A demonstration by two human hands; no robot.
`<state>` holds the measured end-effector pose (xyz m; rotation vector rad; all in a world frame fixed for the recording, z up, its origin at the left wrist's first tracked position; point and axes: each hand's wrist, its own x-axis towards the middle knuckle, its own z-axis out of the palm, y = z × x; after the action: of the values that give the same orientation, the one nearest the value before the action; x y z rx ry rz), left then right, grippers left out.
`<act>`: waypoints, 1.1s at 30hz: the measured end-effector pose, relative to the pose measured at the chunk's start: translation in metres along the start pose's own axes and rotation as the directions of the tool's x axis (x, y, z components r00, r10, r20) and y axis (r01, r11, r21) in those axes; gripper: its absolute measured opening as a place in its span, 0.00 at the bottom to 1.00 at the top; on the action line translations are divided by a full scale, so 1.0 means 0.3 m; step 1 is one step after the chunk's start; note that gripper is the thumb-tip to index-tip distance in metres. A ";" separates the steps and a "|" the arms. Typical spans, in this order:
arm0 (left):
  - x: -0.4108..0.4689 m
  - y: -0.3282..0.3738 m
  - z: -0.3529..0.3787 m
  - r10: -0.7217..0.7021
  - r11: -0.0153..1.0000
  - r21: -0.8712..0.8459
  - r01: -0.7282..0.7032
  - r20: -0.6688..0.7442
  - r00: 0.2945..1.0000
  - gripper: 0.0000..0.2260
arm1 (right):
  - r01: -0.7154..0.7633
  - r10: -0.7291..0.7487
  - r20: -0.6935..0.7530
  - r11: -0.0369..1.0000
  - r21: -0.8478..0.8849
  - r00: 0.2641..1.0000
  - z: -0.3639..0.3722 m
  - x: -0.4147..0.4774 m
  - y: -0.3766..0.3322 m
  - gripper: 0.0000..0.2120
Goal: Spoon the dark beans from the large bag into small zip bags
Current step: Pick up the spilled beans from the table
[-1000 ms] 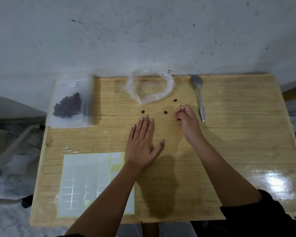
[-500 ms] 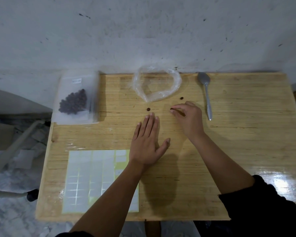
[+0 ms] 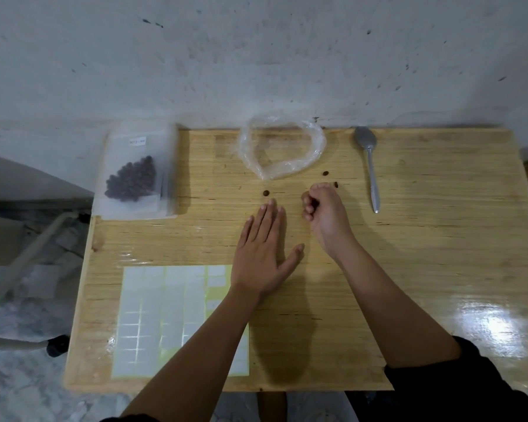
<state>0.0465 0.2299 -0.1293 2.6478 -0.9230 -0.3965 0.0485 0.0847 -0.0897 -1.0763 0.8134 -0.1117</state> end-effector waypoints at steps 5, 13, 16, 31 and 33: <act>-0.015 -0.002 -0.011 -0.046 0.997 -0.070 0.043 -0.043 0.998 0.29 | -0.074 0.074 0.001 0.994 0.078 0.997 0.022 0.008 -0.006 0.13; -0.024 -0.064 -0.013 -0.115 0.992 0.045 0.118 -0.058 0.992 0.33 | 0.357 -0.292 0.212 0.660 -0.661 0.933 0.056 0.027 0.020 0.08; -0.019 -0.060 -0.010 -0.120 0.991 0.061 0.122 -0.046 0.992 0.34 | 0.427 -0.401 0.214 0.573 -0.700 0.891 0.086 0.034 0.031 0.13; -0.019 -0.062 -0.023 -0.135 0.991 0.005 0.135 -0.061 0.989 0.36 | 0.430 -0.434 0.205 0.521 -0.737 0.877 0.126 0.055 0.070 0.03; -0.020 -0.060 -0.025 -0.136 0.991 0.003 0.136 -0.058 0.989 0.36 | 0.389 -0.368 0.202 0.558 -0.733 0.908 0.119 0.045 0.062 0.02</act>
<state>0.0546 0.2486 -0.1281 2.7225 -0.7302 -0.3465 0.0754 0.1144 -0.1041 -2.0724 0.5800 -0.1199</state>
